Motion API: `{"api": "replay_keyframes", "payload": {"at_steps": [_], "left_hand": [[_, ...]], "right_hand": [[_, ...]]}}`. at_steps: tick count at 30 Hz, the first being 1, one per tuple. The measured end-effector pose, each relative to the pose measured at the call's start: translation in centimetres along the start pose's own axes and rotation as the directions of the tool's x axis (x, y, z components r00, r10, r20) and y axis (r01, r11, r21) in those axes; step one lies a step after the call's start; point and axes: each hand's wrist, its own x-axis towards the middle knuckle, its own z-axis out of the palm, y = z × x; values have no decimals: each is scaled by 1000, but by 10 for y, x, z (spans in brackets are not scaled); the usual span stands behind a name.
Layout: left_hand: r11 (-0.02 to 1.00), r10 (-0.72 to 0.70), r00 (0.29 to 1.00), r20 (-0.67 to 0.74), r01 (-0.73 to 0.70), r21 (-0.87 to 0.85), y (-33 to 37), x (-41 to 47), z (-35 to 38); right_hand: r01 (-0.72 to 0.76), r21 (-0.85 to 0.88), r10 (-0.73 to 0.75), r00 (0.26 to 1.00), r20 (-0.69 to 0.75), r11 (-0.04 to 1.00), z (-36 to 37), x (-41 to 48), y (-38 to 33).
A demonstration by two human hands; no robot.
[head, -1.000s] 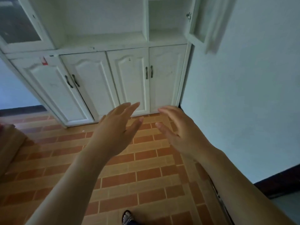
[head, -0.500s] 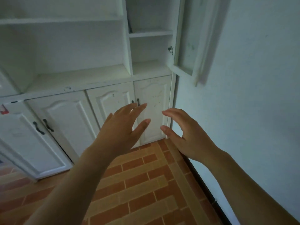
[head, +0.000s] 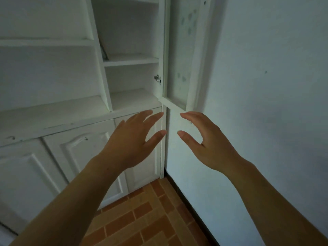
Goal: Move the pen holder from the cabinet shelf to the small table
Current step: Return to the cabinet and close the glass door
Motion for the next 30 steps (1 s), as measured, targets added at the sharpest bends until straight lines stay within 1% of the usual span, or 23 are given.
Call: {"api": "replay_keyframes", "payload": {"at_steps": [5, 8, 13, 17, 22, 25, 30], "left_hand": [[999, 37, 999, -24, -37, 28, -12, 88, 23], [997, 59, 997, -48, -57, 49, -16, 148, 34], [996, 93, 990, -107, -90, 26, -18, 241, 44], [996, 94, 987, -131, -93, 10, -24, 295, 40], [987, 157, 975, -156, -150, 57, -26, 348, 29], [986, 163, 975, -154, -156, 60, -25, 376, 24], [974, 228, 950, -214, -225, 41, -20, 418, 8]], "right_hand": [[41, 18, -39, 997, -63, 999, -5, 72, 59], [81, -6, -81, 993, -86, 997, -16, 118, 96], [94, -40, -98, 988, -119, 995, -47, 189, 143], [130, -61, -140, 971, -194, 990, -68, 232, 164], [143, -97, -164, 946, -279, 985, -80, 278, 184], [135, -96, -160, 932, -326, 986, -87, 297, 190], [152, -87, -175, 903, -394, 984, -104, 326, 194]]}}
